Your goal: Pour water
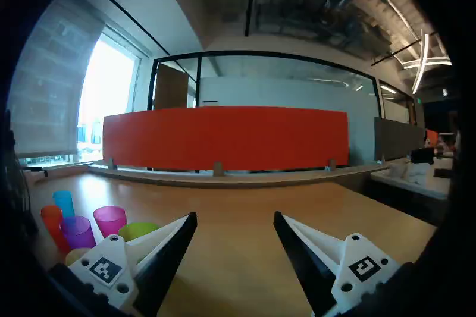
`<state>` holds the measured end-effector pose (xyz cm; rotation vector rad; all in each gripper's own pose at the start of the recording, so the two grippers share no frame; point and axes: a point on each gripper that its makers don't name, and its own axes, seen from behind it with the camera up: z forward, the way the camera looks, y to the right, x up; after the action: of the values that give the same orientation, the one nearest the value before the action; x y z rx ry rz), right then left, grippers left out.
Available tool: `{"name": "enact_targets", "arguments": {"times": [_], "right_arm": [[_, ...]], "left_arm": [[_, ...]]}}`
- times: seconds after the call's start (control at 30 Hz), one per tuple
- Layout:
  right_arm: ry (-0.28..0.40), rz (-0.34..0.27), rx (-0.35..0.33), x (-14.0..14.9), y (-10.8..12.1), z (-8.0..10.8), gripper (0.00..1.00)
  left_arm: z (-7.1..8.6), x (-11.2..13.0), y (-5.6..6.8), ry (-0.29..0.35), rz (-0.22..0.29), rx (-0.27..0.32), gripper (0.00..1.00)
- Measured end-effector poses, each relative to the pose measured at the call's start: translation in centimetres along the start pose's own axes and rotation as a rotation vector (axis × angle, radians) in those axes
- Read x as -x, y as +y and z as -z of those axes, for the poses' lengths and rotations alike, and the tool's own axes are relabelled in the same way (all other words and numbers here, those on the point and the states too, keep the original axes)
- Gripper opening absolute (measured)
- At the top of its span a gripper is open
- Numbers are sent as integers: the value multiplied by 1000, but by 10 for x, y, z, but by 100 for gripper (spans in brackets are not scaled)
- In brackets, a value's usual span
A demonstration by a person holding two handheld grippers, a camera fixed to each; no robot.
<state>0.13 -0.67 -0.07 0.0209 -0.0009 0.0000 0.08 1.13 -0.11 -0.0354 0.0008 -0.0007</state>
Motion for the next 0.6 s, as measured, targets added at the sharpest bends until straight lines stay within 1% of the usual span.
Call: {"name": "enact_targets", "arguments": {"times": [0.6], "right_arm": [[0,0,0,0,-1,0,100]], "left_arm": [[0,-1,-1,0,1,0,92]]}}
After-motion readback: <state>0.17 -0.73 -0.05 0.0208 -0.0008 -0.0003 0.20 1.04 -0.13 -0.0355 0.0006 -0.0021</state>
